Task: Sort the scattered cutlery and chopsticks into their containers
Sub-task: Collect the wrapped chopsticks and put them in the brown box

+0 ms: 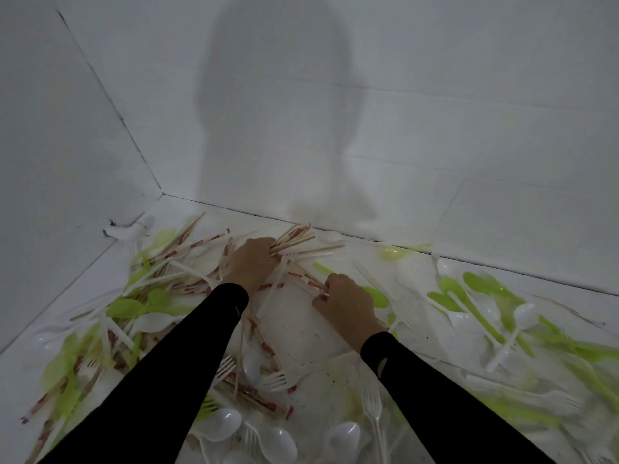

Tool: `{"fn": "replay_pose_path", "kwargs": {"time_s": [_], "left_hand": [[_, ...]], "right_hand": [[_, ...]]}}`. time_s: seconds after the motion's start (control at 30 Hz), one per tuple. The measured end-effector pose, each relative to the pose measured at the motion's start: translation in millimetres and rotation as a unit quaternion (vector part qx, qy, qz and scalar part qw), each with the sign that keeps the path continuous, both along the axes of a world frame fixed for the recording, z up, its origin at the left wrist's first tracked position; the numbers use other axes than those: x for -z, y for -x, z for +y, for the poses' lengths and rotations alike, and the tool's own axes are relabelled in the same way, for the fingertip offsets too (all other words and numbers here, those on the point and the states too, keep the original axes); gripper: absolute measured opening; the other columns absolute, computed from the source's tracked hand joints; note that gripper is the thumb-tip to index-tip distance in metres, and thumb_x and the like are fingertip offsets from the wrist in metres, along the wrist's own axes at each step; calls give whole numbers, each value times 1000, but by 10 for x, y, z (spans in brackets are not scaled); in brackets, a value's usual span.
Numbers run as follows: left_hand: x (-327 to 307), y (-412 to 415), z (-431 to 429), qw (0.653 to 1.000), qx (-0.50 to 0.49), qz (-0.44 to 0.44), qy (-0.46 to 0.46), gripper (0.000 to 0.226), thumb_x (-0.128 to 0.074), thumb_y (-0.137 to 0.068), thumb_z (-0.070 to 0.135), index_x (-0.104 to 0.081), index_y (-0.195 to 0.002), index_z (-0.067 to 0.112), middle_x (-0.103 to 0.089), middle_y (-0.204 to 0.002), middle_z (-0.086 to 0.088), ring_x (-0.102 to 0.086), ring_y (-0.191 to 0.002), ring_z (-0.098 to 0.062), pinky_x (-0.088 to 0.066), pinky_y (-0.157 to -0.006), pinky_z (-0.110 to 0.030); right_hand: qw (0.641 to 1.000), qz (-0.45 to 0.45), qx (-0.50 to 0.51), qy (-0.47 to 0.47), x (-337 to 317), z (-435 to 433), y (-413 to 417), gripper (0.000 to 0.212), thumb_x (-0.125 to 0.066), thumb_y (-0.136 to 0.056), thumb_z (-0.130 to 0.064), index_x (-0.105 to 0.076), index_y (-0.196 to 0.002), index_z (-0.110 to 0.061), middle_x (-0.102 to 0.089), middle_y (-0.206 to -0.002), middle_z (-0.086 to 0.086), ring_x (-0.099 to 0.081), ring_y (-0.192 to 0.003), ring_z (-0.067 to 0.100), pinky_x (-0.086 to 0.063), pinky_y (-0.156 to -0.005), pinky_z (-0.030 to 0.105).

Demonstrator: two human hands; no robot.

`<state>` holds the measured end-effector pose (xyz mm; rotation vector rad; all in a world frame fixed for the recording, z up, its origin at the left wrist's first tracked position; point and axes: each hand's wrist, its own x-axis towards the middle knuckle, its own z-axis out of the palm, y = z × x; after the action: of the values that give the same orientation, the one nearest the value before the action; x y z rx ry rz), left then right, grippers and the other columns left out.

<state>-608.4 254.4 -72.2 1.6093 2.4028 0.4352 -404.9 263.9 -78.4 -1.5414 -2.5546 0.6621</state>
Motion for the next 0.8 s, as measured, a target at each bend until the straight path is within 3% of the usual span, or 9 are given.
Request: {"fn": "replay_pose_path", "kwargs": {"time_s": [0.1,0.2,0.27,0.4,0.47,0.53,0.6,0.67,0.8], "left_hand": [[42,-17,10,999,24,11,32,15,-56,-92,29,-58,-85,16,-62,-85,-4,-62,-82,-28,-47,-66,-32],[-1,-17,-5,997,55,35,49,10,-53,-92,28,-53,-92,18,-54,-94,-4,-58,-91,-27,-44,-72,-34],[-94,18,-49,995,56,57,66,16,-53,-91,28,-55,-101,16,-51,-99,-4,-56,-95,-26,-40,-73,-33],[-294,211,-220,992,16,74,99,23,-57,-93,38,-56,-86,16,-56,-83,-1,-60,-86,-25,-39,-67,-30],[-379,298,-320,995,1,6,97,36,-58,-94,44,-51,-75,14,-51,-70,-1,-53,-70,-22,-36,-60,-31],[-454,346,-479,993,-28,-90,67,39,-57,-96,39,-51,-69,12,-52,-66,-3,-50,-62,-18,-34,-54,-29],[-489,374,-654,988,-50,-137,50,34,-55,-98,33,-59,-72,11,-58,-68,-3,-53,-64,-17,-36,-54,-25],[-501,365,-815,979,-64,-190,29,27,-52,-100,27,-63,-86,7,-65,-76,-9,-57,-64,-17,-42,-54,-25],[-542,252,-1042,892,-98,-393,-198,13,-50,-102,15,-53,-114,12,-66,-83,-11,-56,-56,-12,-49,-54,-26]], "right_hand": [[1000,-26,-12,12,-82,119,-206,27,-46,-96,-39,-51,-108,-15,-54,-84,1,-56,-79,26,-40,-65,30],[992,-53,-79,77,-201,211,-399,40,-38,-100,-53,-51,-130,-29,-63,-104,2,-60,-95,25,-41,-75,31],[980,-64,-114,149,-281,255,-512,39,-38,-101,-54,-54,-128,-30,-63,-110,1,-60,-99,23,-41,-78,31],[966,-87,-104,219,-457,349,-768,27,-49,-100,-43,-63,-101,-20,-63,-66,-6,-54,-52,10,-41,-58,26],[968,-87,-81,222,-567,391,-885,18,-53,-98,-31,-66,-97,-19,-69,-66,-5,-58,-56,8,-45,-61,26],[969,-42,-37,240,-645,390,-956,17,-50,-99,-22,-63,-99,-11,-73,-81,2,-63,-67,14,-50,-65,27],[965,22,16,260,-698,350,-955,19,-41,-103,-23,-52,-102,-8,-68,-88,6,-59,-59,17,-50,-54,26],[963,82,51,250,-728,277,-872,18,-38,-104,-28,-45,-98,-13,-59,-86,7,-46,-53,16,-40,-45,24],[914,317,86,236,-792,-5,-439,23,-45,-103,-38,-46,-98,-16,-41,-68,2,-29,-47,12,-27,-42,21]]}}
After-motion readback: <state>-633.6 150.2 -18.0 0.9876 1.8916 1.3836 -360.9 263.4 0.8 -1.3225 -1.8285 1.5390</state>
